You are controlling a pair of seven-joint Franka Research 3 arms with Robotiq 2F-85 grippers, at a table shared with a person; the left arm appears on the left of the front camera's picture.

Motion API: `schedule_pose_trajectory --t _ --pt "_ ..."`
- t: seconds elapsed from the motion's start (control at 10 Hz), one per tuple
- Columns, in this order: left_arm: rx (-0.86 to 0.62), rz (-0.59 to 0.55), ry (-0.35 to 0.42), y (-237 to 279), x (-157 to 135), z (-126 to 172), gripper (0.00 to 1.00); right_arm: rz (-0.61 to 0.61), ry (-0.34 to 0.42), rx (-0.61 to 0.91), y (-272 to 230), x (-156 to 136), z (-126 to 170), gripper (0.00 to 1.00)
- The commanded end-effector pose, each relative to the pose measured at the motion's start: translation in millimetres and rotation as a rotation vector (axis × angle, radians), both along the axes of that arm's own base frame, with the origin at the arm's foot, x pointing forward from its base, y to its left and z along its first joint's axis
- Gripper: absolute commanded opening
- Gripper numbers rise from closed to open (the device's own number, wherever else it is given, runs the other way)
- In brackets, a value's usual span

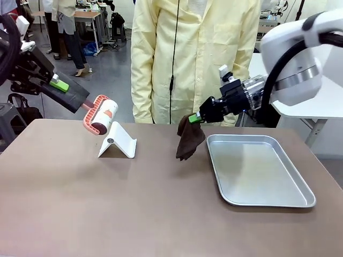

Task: Clean the surface of the table.
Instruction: Return the Lint Roller and towel to their original positions.

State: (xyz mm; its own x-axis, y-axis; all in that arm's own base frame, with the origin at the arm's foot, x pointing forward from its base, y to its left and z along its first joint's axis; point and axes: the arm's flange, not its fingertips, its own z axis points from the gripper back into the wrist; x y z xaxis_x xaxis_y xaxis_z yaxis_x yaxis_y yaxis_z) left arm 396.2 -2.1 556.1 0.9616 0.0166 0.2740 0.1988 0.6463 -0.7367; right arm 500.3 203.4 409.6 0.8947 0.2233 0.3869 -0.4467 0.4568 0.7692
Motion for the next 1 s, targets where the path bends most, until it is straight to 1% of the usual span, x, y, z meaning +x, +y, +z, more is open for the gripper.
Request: schedule_pose_trajectory --t 0.0,0.1,0.4,0.5,0.6,0.7,0.8,0.9 --pt "-0.061 -0.008 0.041 2.5 -3.9 -1.4 0.22 -0.007 -0.039 0.033 -10.9 -2.0 9.5 0.06" --pt "0.0 0.0 0.0 0.0 0.0 0.0 0.22 -0.007 -0.039 0.033 -10.9 -2.0 9.5 0.06" --pt "0.0 0.0 0.0 0.0 0.0 0.0 0.22 -0.007 -0.039 0.033 -10.9 -2.0 9.5 0.06" --pt "-0.006 -0.004 0.005 -0.3 0.1 -1.9 0.22 -0.014 -0.016 0.006 -9.6 2.7 8.8 0.06" --pt "0.053 0.079 0.01 -20.1 9.3 -0.4 0.22 0.01 0.106 -0.048 4.7 0.3 27.0 0.06" --pt "0.097 0.114 0.011 -34.4 17.3 -1.4 0.22 0.031 0.209 -0.089 20.3 -0.3 37.9 0.06" --pt "0.125 0.092 0.035 -45.4 22.4 -2.8 0.22 0.022 0.326 -0.127 32.4 -0.5 42.7 0.06" --pt "0.156 0.087 0.059 -55.9 26.6 -5.6 0.22 0.005 0.413 -0.185 43.4 1.1 44.7 0.06"
